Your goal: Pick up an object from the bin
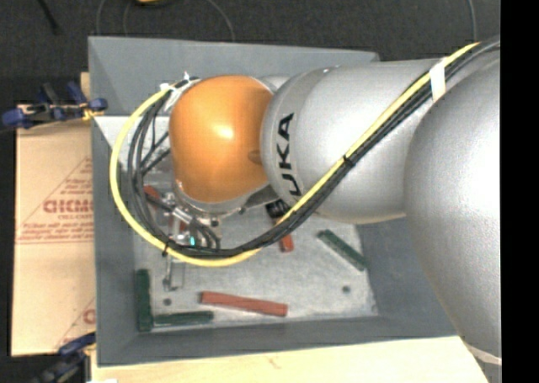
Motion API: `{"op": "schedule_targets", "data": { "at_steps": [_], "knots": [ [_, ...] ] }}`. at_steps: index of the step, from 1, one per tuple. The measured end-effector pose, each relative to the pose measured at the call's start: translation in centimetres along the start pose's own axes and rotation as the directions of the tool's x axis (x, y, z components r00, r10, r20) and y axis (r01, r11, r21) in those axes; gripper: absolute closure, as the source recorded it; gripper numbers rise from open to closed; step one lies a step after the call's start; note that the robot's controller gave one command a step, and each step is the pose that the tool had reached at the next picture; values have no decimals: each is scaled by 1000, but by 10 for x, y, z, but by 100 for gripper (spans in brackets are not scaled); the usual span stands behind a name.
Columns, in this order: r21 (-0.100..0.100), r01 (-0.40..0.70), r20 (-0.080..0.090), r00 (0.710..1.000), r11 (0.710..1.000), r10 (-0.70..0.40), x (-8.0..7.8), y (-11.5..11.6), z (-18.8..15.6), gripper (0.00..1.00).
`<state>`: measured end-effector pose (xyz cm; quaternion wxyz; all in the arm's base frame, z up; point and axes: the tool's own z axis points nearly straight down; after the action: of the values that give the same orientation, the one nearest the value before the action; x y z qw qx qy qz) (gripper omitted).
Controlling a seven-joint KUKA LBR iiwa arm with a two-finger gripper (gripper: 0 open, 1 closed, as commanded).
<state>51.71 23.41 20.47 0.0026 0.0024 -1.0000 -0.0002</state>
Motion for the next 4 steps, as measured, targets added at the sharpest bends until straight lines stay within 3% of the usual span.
{"op": "schedule_targets", "data": {
  "at_steps": [1,2,3,4],
  "knots": [
    [-2,-4,7,1000,1000,4,-2,-1,-4,0],
    [-6,-82,16,997,997,82,-70,-26,72,0],
    [2,-50,6,999,999,50,-78,-72,136,0],
    [-4,-274,8,962,962,274,-94,-68,133,0]
  ]
}}
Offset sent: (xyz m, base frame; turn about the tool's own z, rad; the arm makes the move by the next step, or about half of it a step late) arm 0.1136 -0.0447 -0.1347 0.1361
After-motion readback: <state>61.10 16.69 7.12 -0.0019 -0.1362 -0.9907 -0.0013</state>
